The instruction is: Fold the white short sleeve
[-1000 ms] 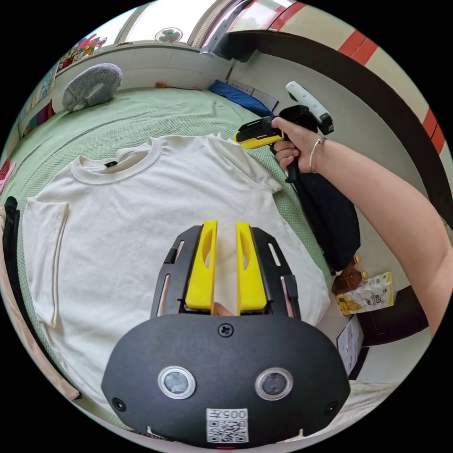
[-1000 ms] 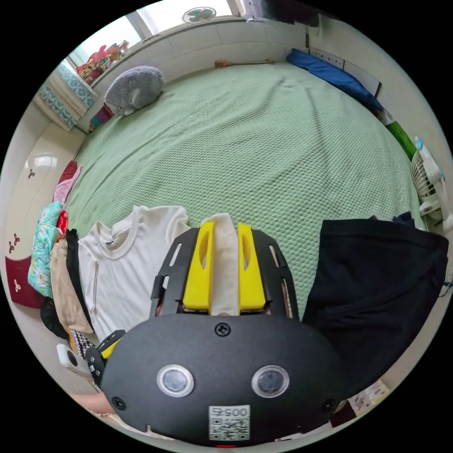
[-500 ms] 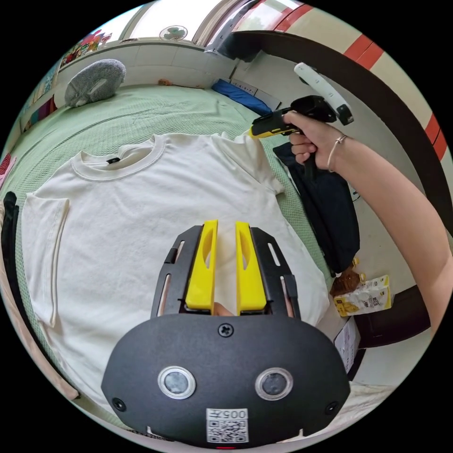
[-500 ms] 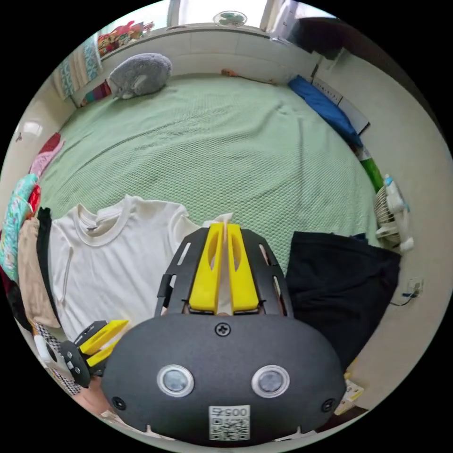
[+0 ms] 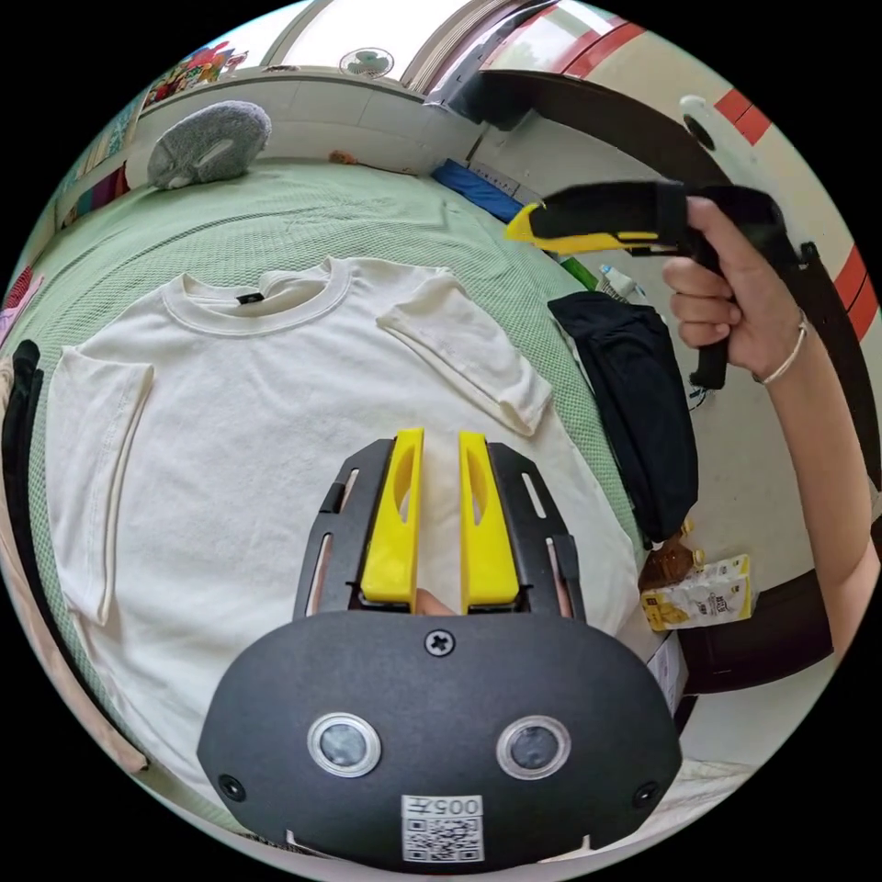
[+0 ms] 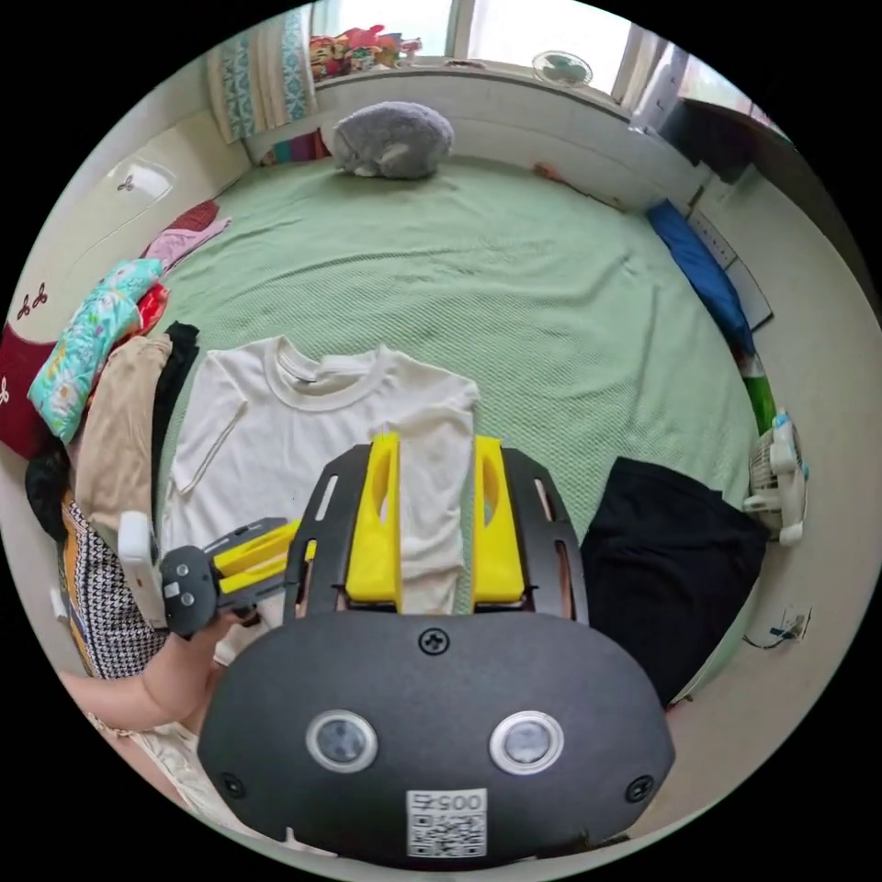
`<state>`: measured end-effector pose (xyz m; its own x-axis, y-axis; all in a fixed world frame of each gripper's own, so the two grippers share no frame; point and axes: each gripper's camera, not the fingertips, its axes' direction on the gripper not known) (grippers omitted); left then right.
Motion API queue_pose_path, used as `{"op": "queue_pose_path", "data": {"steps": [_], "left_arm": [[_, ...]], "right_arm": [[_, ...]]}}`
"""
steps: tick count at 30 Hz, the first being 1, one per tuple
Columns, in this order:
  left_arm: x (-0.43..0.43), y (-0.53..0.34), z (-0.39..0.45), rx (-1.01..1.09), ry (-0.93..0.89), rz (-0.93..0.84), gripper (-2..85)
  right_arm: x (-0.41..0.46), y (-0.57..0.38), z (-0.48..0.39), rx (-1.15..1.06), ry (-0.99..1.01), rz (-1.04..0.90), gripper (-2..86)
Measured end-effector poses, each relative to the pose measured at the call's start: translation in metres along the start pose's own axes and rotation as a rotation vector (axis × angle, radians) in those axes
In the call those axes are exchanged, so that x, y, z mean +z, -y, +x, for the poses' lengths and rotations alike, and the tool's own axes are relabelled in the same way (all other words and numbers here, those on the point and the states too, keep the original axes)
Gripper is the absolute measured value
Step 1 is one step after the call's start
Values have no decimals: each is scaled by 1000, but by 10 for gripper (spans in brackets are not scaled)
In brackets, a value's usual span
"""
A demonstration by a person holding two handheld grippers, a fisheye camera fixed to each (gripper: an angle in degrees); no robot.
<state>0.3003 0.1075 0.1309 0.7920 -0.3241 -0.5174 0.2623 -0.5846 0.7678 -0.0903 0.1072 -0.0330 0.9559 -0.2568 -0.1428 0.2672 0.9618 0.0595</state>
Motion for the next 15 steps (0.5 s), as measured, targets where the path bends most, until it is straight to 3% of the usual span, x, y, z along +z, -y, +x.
{"op": "queue_pose_path", "data": {"steps": [3, 7, 12, 15], "left_arm": [[2, 1, -2, 0, -3, 7, 73], [5, 2, -4, 12, -17, 8, 74], [9, 3, -10, -3, 2, -13, 74], [7, 1, -17, -24, 3, -16, 75]], "right_arm": [[11, -26, 19, 22, 84, -13, 89], [17, -62, -1, -107, 187, 34, 96], [55, -76, -35, -218, 52, -73, 78], [57, -75, -38, -179, -4, -30, 30]]}}
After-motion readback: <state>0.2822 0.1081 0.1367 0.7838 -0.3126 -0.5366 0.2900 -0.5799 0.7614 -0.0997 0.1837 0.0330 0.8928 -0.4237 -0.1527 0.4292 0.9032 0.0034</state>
